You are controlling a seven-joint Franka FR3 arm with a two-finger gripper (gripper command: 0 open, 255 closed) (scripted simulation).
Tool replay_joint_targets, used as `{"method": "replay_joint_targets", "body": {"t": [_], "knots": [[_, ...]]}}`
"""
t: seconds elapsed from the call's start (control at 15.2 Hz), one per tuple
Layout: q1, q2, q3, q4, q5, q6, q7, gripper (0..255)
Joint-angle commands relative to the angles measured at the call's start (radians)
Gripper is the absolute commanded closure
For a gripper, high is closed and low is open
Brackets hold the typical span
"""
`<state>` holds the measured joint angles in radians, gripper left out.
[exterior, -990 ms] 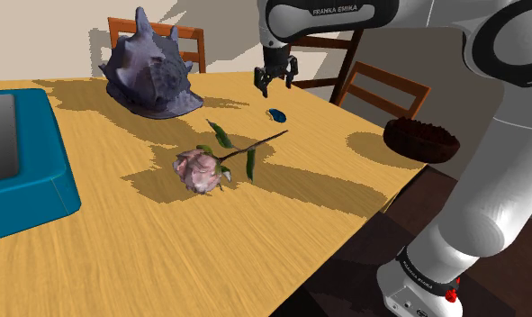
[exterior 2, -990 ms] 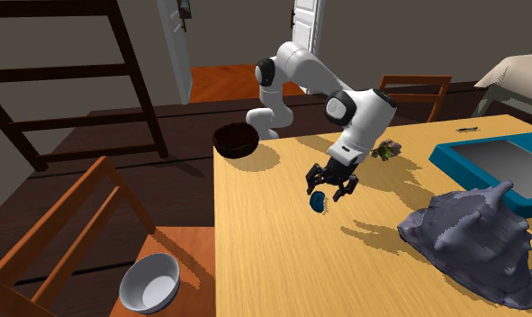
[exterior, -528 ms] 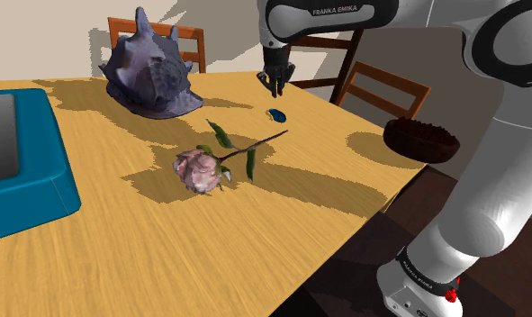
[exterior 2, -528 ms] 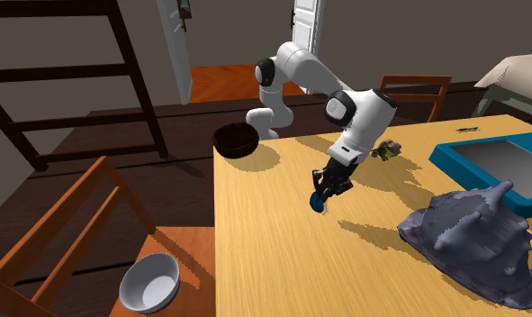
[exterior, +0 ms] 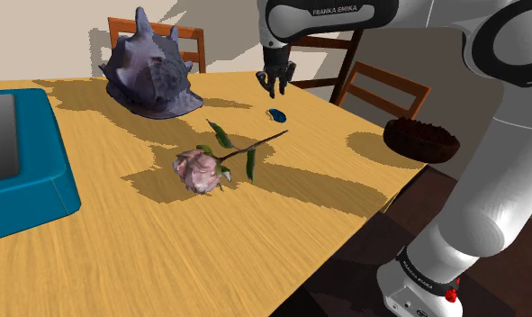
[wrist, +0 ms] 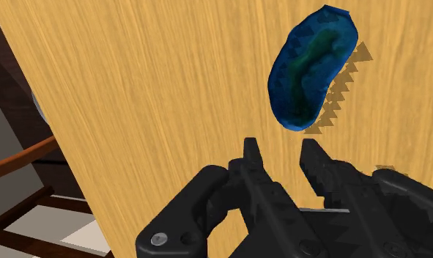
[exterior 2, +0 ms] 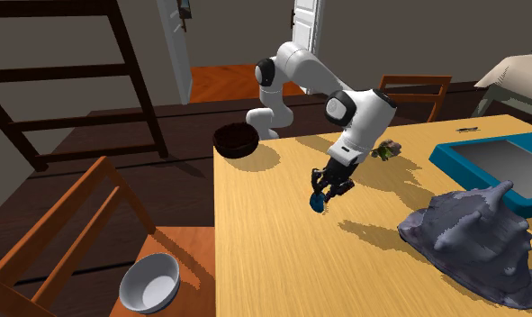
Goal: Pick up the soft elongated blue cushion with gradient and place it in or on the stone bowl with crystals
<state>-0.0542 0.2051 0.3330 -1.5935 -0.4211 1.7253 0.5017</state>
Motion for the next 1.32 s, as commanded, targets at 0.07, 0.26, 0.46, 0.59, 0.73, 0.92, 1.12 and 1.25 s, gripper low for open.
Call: {"method": "replay_joint_targets", "body": {"t": [0.07,0.26,0.46,0.59,0.73,0.92,1.12,1.25], "knots": [[-0.071,-0.080,-0.007,-0.121,0.208,0.092,-0.016,0],[-0.100,-0.120,-0.018,-0.200,0.323,0.152,-0.035,0],[-0.100,-0.114,-0.019,-0.233,0.320,0.191,-0.032,0],[-0.101,-0.109,-0.020,-0.254,0.317,0.216,-0.031,0],[-0.101,-0.105,-0.021,-0.270,0.315,0.236,-0.029,0],[-0.101,-0.104,-0.021,-0.270,0.315,0.236,-0.029,0],[-0.101,-0.104,-0.021,-0.270,0.315,0.236,-0.029,0],[-0.101,-0.104,-0.021,-0.270,0.315,0.236,-0.029,255]]}}
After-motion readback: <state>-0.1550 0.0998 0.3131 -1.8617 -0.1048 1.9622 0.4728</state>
